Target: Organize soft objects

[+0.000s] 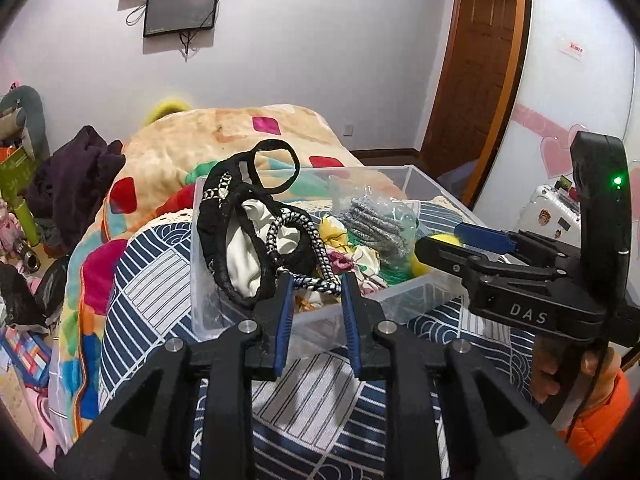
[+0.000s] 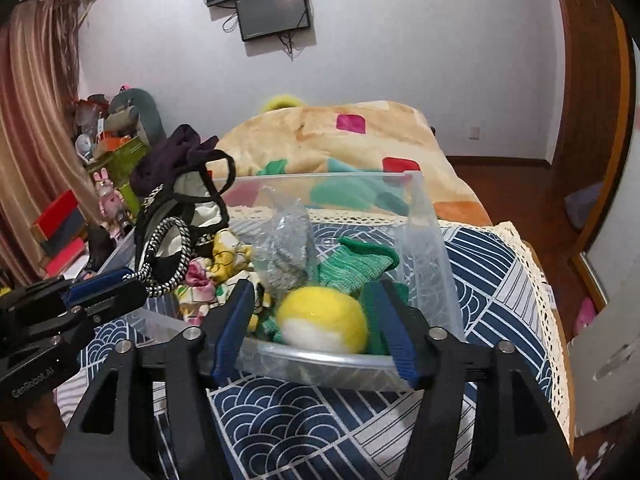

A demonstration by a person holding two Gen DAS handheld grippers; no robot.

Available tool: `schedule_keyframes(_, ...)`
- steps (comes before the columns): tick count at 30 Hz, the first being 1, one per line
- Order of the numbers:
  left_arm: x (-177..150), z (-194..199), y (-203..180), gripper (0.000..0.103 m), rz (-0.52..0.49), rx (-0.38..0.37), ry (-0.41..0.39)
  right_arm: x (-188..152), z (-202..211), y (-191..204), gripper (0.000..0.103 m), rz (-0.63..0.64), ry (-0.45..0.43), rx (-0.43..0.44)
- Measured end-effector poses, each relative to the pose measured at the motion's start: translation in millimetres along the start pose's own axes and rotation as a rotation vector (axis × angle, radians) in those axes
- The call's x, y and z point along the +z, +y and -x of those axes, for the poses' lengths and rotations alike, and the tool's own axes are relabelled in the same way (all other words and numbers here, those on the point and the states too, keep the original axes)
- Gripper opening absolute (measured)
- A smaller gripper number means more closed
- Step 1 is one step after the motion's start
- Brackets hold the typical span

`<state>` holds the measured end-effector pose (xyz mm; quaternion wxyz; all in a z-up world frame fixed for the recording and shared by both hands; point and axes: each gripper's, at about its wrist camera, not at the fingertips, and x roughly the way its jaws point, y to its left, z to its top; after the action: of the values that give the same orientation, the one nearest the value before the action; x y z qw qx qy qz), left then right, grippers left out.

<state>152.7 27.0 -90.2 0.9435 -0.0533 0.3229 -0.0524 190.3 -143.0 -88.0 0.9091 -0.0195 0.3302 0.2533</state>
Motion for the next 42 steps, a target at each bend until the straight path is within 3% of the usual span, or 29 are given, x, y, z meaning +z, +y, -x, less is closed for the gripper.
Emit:
schedule_keyframes(9,5.4,38.8,-3.2,0.023,-0.018,-0.008,-0.073,5.2,30.5,4.9,0.060,0.022,-0.066,0.012)
schedule_keyframes(18,11.0,98.0,-18.6,0.038,-0.038,0.042,-0.246,12.4,86.9,13.5,0.060,-0.002,-0.222,0.040)
schedule_keyframes(20,10.5,111.0,-22.4,0.048,-0.040,0.043,-0.280,13.7,99.7,16.3,0.060,-0.007,-0.260,0.032)
schedule_keyframes(33,1.5,166.1,-36.1,0.075,-0.011,0.022,-0.418,8.6,150.3,31.8,0.075,0.002,-0.422,0.039)
schedule_keyframes(36,-1.4,173.5,-40.9,0.081,-0.026,0.049,-0.442,5.4,155.7,34.0,0.081,0.002,-0.448,0.037)
schedule_keyframes(38,-2.9,176.5,-43.7,0.095,-0.027,0.063,-0.453,5.2,156.7,35.0,0.082,0.010,-0.454,0.030)
schedule_keyframes(40,-4.5,180.1,-45.0,0.101,-0.018,0.078,-0.469,3.3,159.0,35.6,0.084,0.014,-0.462,0.028)
schedule_keyframes(42,-4.5,182.0,-44.4,0.102,-0.011,0.095,-0.479,1.7,161.3,35.8,0.086,0.010,-0.471,0.029)
